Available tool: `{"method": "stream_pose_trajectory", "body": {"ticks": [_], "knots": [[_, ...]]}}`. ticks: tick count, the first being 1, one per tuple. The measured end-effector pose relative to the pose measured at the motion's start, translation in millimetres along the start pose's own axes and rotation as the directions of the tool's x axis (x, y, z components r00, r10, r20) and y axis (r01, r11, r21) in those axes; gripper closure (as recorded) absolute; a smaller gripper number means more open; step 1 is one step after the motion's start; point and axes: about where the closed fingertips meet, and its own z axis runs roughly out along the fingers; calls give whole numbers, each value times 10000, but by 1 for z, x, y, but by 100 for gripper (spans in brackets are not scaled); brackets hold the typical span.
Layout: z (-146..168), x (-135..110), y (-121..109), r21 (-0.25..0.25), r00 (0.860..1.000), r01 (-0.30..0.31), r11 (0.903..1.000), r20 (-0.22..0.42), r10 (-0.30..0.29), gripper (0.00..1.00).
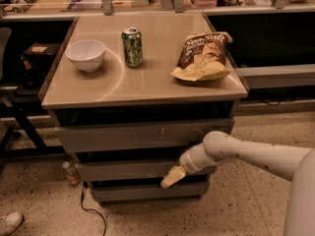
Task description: Open middle drawer
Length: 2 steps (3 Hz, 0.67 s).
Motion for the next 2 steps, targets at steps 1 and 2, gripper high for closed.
{"method": "stream_pose_trajectory", "body": {"ticks": [1,2], "knots": [[14,18,4,-328,9991,-247,9992,-362,235,0],[10,15,5,-329,9990,-256,9991,-363,244,0]]}}
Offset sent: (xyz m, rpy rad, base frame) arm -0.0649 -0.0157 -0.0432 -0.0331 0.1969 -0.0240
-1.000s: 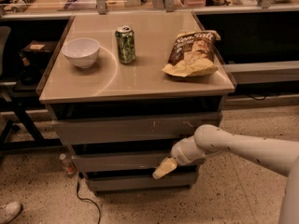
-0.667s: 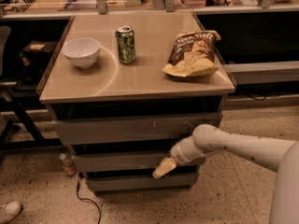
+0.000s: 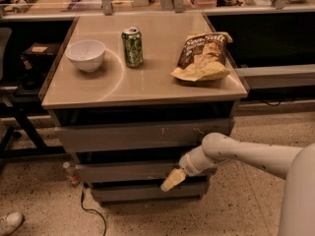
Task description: Open middle drawer
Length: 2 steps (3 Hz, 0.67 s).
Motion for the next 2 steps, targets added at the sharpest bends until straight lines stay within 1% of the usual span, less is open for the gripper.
{"method": "stream_pose_trajectory", "body": {"ticks": [1,2], "knots": [[-11,10,11,-35,9984,-572,9984,-44,572,0],[-10,11,11,-36,9982,-589,9983,-65,589,0]]}}
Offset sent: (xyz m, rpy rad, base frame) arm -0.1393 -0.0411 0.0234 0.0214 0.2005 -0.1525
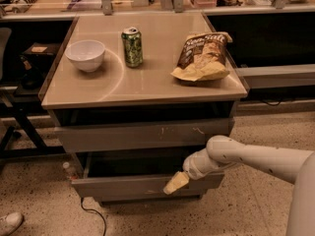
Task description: Open middle drawer
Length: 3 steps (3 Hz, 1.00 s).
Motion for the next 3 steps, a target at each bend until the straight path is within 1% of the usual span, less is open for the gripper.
{"method": "stream_pose_trajectory", "body": {"ticks": [1,2,3], "knots": [[0,25,4,-54,9981,-354,9994,-501,351,0],[-6,46,11,-89,9942,-654,9978,-858,644,0],[-16,64,20,-114,9899,-989,9950,-1033,972,0]]}}
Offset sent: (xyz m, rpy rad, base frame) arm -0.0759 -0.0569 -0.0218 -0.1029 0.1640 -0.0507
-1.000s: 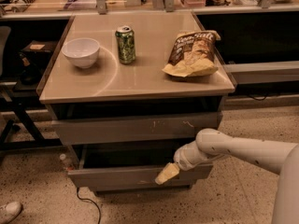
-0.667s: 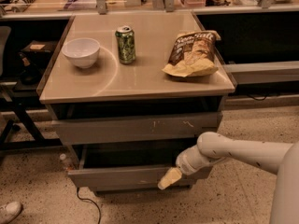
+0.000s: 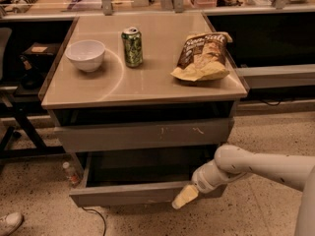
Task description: Open middle drawer
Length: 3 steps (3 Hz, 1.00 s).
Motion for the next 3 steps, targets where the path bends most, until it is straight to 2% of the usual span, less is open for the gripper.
{"method": "stream_pose_trajectory", "body": {"ticks": [2,3], "knots": [[-33,48,20,196,9953,-948,9953,-203,952,0],[-33,48,20,195,9953,-948,9953,-204,951,0]]}}
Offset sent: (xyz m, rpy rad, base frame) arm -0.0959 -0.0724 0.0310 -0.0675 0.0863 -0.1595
